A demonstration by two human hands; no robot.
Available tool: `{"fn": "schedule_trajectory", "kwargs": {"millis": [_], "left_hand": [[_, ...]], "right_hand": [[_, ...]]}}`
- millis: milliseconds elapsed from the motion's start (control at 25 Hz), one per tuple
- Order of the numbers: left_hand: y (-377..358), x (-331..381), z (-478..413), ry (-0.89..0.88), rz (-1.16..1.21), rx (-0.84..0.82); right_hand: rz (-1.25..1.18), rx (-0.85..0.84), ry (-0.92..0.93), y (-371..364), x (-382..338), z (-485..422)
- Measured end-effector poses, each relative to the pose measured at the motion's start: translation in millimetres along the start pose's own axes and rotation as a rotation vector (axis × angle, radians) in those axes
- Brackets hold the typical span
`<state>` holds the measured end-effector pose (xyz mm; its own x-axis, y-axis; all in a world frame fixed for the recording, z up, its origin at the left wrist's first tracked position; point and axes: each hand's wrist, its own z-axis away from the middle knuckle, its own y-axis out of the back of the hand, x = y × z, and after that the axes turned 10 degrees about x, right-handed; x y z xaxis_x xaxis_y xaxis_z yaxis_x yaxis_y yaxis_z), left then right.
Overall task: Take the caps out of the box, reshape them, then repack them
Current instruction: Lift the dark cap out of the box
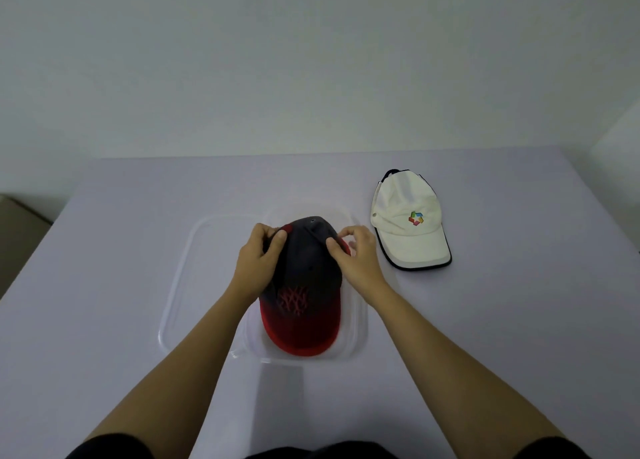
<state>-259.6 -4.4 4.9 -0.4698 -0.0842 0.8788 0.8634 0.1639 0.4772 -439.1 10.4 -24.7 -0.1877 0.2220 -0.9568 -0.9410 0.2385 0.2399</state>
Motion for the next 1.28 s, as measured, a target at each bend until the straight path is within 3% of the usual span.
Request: {"fn": "schedule_trajectory", "kwargs": {"millis": [160, 360, 440, 520, 720, 880, 1080, 1280], "left_hand": [[1.5, 1.0, 1.8, -0.04, 0.048, 0.047], [8.7, 5.5, 4.5, -0.142, 0.14, 0.021], [10.1, 10.5, 5.1, -0.096, 0.235, 0.03], [10.7, 18.2, 4.1, -0.007, 0.328, 0.002], [19.1, 12.4, -2.4, 0.104, 0.195, -0.123], [27.6, 9.5, 0.0, 0.038, 0.202, -0.232], [27.9, 6.7, 0.5, -0.017, 0.218, -0.144], [36.4, 23.9, -0.1, -0.118, 0.266, -0.064]], "right_hand": [[-0.142, -0.055, -0.207, 12.8, -1.9, 3.9], [-0.047, -0.129, -0.181, 16.7, -3.0, 4.3], [0.062, -0.161, -0.137, 12.4, -2.5, 4.7], [0.019, -0.112, -0.102, 7.6, -6.4, 9.9], [-0.149, -0.068, -0.1, -8.0, -11.0, 17.5], [-0.129, -0.093, -0.133, -7.9, -5.6, 8.8], [-0.105, -0.203, -0.221, -7.0, 17.0, -3.4], [-0.093, -0.195, -0.298, -11.6, 29.2, -15.3]]}}
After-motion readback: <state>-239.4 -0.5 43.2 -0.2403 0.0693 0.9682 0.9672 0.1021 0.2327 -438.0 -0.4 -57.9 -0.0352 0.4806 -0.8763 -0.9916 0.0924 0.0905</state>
